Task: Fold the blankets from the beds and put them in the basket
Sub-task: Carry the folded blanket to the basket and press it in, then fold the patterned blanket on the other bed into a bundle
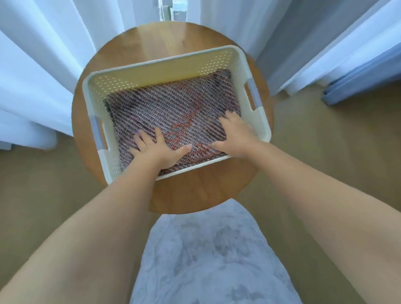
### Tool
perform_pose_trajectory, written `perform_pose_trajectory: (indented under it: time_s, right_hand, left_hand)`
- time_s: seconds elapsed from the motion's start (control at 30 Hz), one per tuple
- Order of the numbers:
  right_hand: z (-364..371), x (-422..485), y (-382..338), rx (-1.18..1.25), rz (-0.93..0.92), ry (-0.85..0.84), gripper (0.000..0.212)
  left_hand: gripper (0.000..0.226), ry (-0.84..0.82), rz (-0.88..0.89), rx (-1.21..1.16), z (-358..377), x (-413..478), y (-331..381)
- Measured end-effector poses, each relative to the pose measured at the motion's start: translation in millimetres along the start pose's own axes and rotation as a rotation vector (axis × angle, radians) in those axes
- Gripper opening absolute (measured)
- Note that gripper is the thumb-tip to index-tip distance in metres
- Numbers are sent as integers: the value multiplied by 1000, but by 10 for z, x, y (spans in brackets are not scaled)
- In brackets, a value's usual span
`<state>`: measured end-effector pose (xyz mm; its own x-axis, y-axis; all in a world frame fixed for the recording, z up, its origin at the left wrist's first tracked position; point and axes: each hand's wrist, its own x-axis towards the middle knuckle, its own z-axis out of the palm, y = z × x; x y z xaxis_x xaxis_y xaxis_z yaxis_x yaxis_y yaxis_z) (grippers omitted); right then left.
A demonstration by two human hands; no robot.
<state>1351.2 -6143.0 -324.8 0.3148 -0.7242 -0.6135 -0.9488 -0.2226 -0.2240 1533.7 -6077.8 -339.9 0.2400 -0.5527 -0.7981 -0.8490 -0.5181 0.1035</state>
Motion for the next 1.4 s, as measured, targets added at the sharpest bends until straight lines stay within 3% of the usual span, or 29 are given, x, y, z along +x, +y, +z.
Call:
perform_pose_trajectory:
  time_s: [0.13, 0.3, 0.43, 0.7, 0.93, 1.4]
  right_hand:
    - [21, -731, 312, 168, 2, 221, 70]
    - [71, -1720, 920, 285, 218, 386, 70]
    - [291, -2757, 1531, 409, 422, 491, 69]
    - [1628, -5604, 2593, 642, 956, 636, 74]
    - [2864, -7875, 2780, 770, 1326, 740, 72]
    - [4613, -10106, 2881, 1017, 1839, 809, 70]
  left_hand:
    - [87, 190, 388, 81, 29, -416, 512]
    - [79, 267, 744, 324, 271, -1167, 1325]
    - [76, 229, 915, 493, 753, -1932, 2043]
    - [76, 155, 1349, 860, 2728, -3997, 3173]
    - [76, 28, 1670, 1062, 4630, -5758, 3422]
    - [75, -223, 2055, 1469, 7345, -7828, 3569]
